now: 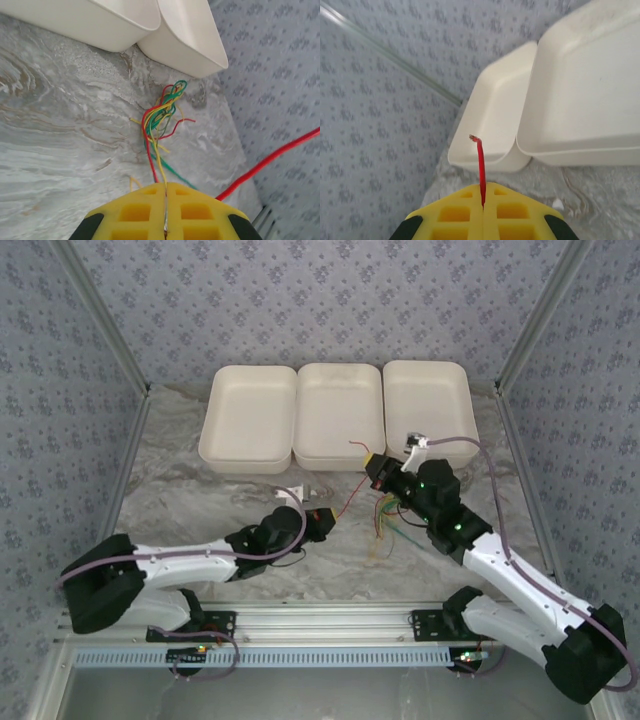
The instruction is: Untangle the cables
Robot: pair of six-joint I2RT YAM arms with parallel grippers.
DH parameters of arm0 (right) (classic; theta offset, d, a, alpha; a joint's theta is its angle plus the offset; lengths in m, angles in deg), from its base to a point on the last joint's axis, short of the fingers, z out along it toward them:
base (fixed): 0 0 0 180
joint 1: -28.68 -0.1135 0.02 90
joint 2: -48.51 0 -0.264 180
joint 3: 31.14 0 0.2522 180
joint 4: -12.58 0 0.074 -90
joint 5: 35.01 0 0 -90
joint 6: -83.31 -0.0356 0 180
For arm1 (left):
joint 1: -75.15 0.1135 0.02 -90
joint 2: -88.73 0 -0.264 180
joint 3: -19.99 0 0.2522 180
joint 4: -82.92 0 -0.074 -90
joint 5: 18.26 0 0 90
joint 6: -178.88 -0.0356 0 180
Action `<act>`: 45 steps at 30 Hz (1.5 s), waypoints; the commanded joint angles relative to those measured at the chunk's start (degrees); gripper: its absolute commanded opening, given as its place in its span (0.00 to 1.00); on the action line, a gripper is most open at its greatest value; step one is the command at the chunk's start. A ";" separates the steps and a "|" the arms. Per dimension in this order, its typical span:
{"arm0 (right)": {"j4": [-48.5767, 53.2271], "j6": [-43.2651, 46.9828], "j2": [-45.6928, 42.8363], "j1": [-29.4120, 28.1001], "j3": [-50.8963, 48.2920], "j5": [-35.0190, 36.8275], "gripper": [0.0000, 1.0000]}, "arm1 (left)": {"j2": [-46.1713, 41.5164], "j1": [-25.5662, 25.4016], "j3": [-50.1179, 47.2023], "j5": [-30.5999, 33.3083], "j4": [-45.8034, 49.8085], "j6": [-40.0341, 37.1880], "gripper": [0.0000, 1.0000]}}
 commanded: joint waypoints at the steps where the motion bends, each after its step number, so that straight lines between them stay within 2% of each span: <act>1: -17.70 -4.67 -0.50 0.34 -1.13 12.18 0.00 | 4.35 -1.44 0.25 6.64 -10.15 14.53 0.00; 5: -24.92 -4.83 1.38 0.44 -1.54 11.09 0.00 | 8.77 -2.28 0.44 7.13 -15.44 23.54 0.00; 9: -28.58 -2.78 2.30 0.73 -1.35 9.27 0.00 | 13.99 -3.15 2.02 3.80 -21.49 28.87 0.00; 11: -28.41 -0.34 2.76 1.31 -0.27 5.92 0.00 | 16.04 -3.31 1.85 2.86 -24.54 31.48 0.00; 13: -24.54 3.59 3.11 2.62 2.38 -0.35 0.00 | 16.64 -2.99 0.19 3.27 -28.52 32.56 0.00; 15: -17.57 9.55 3.33 3.18 5.81 -6.23 0.00 | 14.06 -2.06 -2.34 3.62 -29.45 31.94 0.20; 17: -11.21 15.67 3.22 3.11 7.95 -9.78 0.00 | 7.53 -1.18 -3.77 3.74 -23.38 30.09 0.42; 18: -8.77 18.55 3.04 3.10 8.47 -10.84 0.00 | 2.60 -0.80 -3.49 3.91 -16.67 28.35 0.53; 20: -4.11 22.94 2.61 3.12 9.04 -11.10 0.00 | -8.52 -0.66 -0.42 6.09 0.74 24.28 0.68; 22: -1.38 26.75 2.13 3.10 9.00 -11.22 0.00 | -18.65 -0.83 4.74 10.02 20.51 19.70 0.74; 24: 0.33 30.43 2.16 3.20 9.24 -12.73 0.00 | -25.82 0.00 8.16 12.87 30.73 17.12 0.78; 26: 1.87 33.33 2.51 2.87 9.89 -13.74 0.00 | -28.56 4.24 10.89 9.11 34.01 15.33 0.78; 28: 3.06 35.55 3.34 2.11 10.63 -13.61 0.00 | -27.27 10.40 14.30 0.64 36.07 15.10 0.77; 30: 5.58 38.10 4.34 0.42 12.25 -11.63 0.00 | -24.49 12.89 17.80 -4.11 36.09 14.73 0.77; 33: 9.29 42.34 5.45 -3.37 14.01 -6.73 0.00 | -20.51 12.92 21.59 -6.49 33.74 14.37 0.77; 38: 10.09 44.58 6.13 -7.44 13.35 -4.09 0.00 | -13.81 12.51 25.05 -8.59 28.57 14.62 0.71; 45: 11.33 46.82 6.76 -12.33 13.12 -1.30 0.00 | -10.45 12.44 23.47 -9.73 25.46 16.27 0.60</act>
